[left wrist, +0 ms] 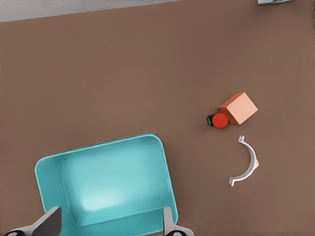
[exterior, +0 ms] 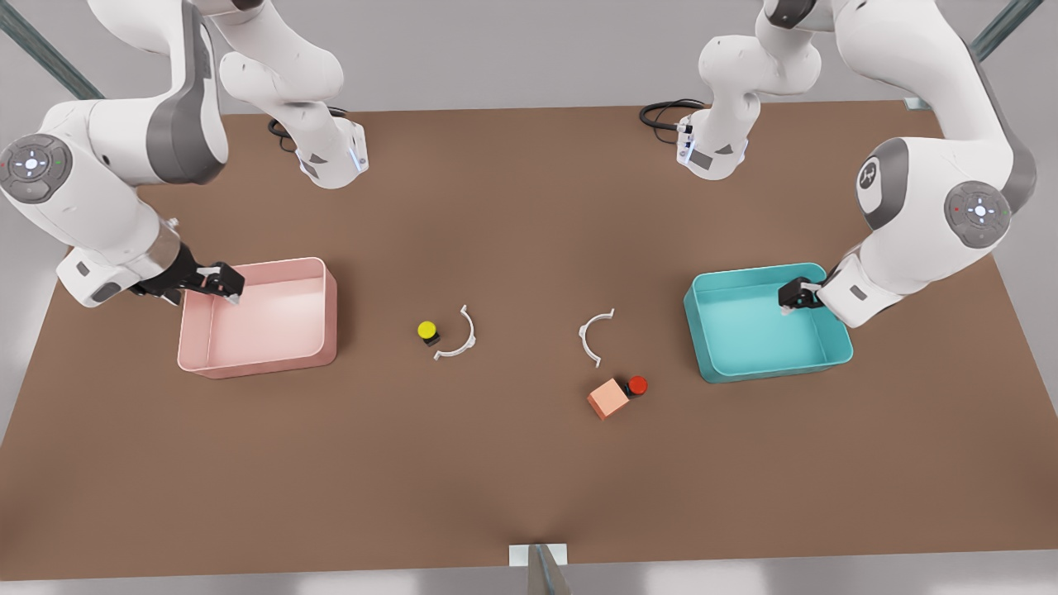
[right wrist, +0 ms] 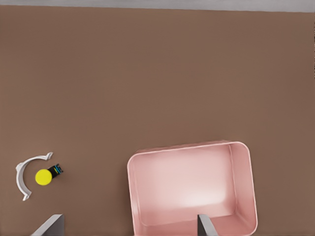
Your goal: Place the red button in the blue storage box with the left arm, and place the yellow button in the pink storage box with the right arm
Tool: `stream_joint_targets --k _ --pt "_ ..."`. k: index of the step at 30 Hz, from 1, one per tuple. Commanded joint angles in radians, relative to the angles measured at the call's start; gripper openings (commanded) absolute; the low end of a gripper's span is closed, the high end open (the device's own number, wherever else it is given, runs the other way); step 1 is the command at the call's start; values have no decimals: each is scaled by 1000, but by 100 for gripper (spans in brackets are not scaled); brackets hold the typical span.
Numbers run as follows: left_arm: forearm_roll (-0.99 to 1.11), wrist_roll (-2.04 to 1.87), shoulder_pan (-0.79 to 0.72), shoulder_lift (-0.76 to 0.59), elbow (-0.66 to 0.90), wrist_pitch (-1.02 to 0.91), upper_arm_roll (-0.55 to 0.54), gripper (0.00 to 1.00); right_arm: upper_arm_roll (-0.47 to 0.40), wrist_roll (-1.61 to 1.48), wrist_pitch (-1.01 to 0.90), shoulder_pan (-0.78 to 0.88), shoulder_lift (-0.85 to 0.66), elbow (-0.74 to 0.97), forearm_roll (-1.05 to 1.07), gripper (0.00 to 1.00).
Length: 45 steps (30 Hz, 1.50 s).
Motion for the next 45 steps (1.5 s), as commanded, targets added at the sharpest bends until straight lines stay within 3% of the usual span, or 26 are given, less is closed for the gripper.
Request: stream_joint_targets --k 1,4,7,12,16,20,28,31,45 --pt "5 -7 1 0 1 11 0 100 0 34 0 -13 0 1 1 100" --pt "-41 -121 -104 60 5 68 -7 100 37 21 34 5 64 2 -1 100" --pt "-38 221 -191 183 5 238 -12 100 130 34 117 59 125 1 1 100" --pt "-45 612 -223 370 4 531 -87 100 130 50 246 232 296 -1 1 100" --pt "-51 692 -230 448 -3 565 -90 100 157 110 287 268 331 -65 1 100" --pt "-55 723 -236 465 -12 606 -90 100 207 146 355 249 293 -182 4 100" --pt "-55 724 -231 498 -59 608 -90 100 209 202 640 246 300 -386 4 100" --pt "-57 724 -231 499 -84 608 -90 100 206 203 757 243 354 -384 1 100" --pt "-78 731 -230 593 -75 697 -90 100 209 194 806 239 402 -459 -1 100"
